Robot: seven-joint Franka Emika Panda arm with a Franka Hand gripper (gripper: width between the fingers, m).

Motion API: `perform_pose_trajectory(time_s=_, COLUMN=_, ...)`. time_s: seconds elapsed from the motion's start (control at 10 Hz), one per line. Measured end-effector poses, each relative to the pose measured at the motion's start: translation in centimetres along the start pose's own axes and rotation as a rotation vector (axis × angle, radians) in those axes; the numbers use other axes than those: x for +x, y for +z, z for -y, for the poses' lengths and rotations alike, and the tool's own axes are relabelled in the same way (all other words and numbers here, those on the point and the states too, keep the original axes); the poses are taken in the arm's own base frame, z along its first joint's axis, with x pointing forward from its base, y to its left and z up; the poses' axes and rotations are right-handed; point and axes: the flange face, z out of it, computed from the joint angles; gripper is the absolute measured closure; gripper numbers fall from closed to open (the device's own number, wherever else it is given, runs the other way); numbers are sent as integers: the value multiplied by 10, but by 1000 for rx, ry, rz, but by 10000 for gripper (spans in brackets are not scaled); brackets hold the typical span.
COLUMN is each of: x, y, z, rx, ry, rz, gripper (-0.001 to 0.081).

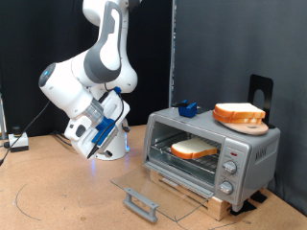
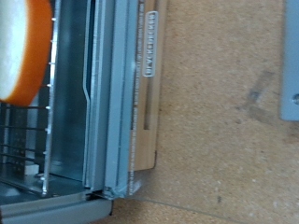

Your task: Make a piece of toast with the oven

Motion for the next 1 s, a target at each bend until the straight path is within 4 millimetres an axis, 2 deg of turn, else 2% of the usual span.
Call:
perform_pose_trajectory(time_s=0.6, x=34, y=-24, z=-46, rx=37, ry=63, rz=4, gripper=-2)
perform_pose_trajectory(time_s=1.0, x=40, y=-16, z=-55, rx=47, ry=74, rz=32, gripper=-2)
